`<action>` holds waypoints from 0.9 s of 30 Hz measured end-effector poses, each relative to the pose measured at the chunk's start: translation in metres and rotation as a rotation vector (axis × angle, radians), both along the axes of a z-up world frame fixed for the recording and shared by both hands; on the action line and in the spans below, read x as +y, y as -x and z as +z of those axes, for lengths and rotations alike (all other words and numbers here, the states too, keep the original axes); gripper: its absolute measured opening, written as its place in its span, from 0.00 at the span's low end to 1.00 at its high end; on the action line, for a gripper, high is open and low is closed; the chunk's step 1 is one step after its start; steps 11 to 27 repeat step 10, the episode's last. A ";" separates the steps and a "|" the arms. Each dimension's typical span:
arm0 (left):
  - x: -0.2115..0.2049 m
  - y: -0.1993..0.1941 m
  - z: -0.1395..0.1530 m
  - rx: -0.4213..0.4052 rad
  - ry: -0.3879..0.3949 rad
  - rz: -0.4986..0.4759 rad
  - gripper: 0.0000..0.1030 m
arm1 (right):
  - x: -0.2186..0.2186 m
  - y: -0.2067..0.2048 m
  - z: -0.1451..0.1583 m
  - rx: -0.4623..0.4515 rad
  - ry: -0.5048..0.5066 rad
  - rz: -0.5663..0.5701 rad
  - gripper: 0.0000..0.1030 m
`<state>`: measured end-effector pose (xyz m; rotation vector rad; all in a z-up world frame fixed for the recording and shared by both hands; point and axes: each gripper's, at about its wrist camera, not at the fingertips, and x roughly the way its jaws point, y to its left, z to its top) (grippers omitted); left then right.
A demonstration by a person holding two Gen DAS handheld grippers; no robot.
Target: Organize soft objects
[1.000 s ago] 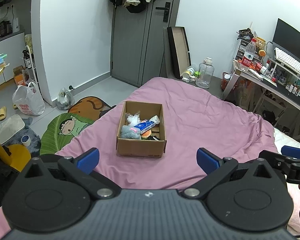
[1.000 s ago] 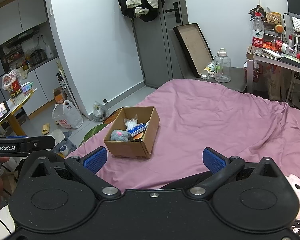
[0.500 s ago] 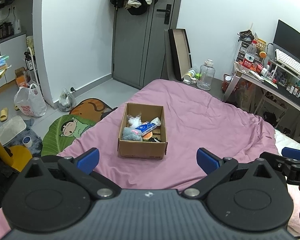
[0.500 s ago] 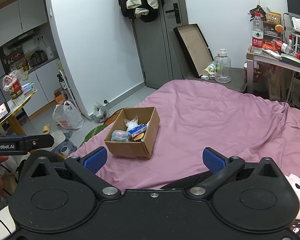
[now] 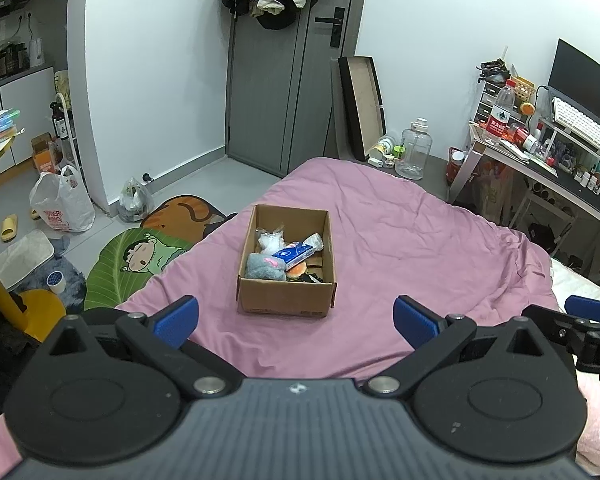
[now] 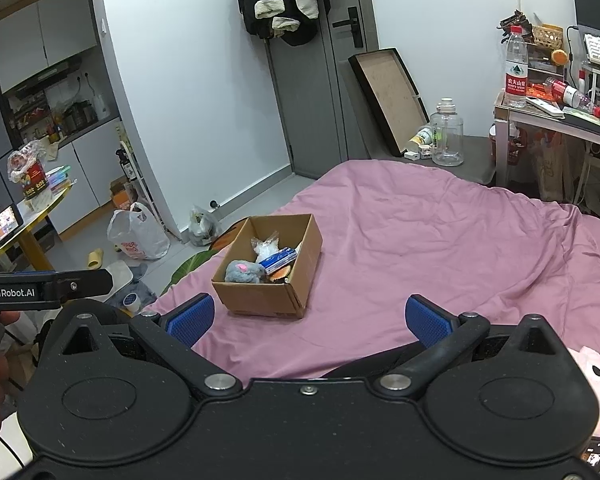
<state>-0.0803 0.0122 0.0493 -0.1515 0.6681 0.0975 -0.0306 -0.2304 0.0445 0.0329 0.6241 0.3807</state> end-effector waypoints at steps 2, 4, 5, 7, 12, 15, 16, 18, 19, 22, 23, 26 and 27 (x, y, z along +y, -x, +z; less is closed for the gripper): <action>0.000 0.000 -0.001 0.004 -0.001 -0.003 1.00 | 0.000 0.000 -0.001 0.002 0.000 0.001 1.00; 0.000 -0.001 -0.002 0.006 -0.002 -0.006 1.00 | -0.001 -0.002 -0.001 0.004 -0.001 0.001 1.00; 0.000 -0.002 -0.002 0.007 -0.002 -0.006 1.00 | -0.001 -0.002 -0.001 0.006 -0.002 0.000 1.00; -0.001 -0.003 -0.003 0.005 -0.003 -0.006 1.00 | -0.001 -0.003 -0.003 0.010 -0.002 -0.002 1.00; -0.002 -0.005 -0.005 -0.001 -0.005 -0.014 1.00 | -0.002 -0.007 -0.006 0.016 -0.007 -0.008 1.00; -0.002 -0.005 -0.005 -0.001 -0.005 -0.014 1.00 | -0.002 -0.007 -0.006 0.016 -0.007 -0.008 1.00; -0.002 -0.005 -0.005 -0.001 -0.005 -0.014 1.00 | -0.002 -0.007 -0.006 0.016 -0.007 -0.008 1.00; -0.002 -0.005 -0.005 -0.001 -0.005 -0.014 1.00 | -0.002 -0.007 -0.006 0.016 -0.007 -0.008 1.00; -0.002 -0.005 -0.005 -0.001 -0.005 -0.014 1.00 | -0.002 -0.007 -0.006 0.016 -0.007 -0.008 1.00; -0.002 -0.005 -0.005 -0.001 -0.005 -0.014 1.00 | -0.002 -0.007 -0.006 0.016 -0.007 -0.008 1.00; -0.002 -0.005 -0.005 -0.001 -0.005 -0.014 1.00 | -0.002 -0.007 -0.006 0.016 -0.007 -0.008 1.00; -0.002 -0.005 -0.005 -0.001 -0.005 -0.014 1.00 | -0.002 -0.007 -0.006 0.016 -0.007 -0.008 1.00; -0.002 -0.005 -0.005 -0.001 -0.005 -0.014 1.00 | -0.002 -0.007 -0.006 0.016 -0.007 -0.008 1.00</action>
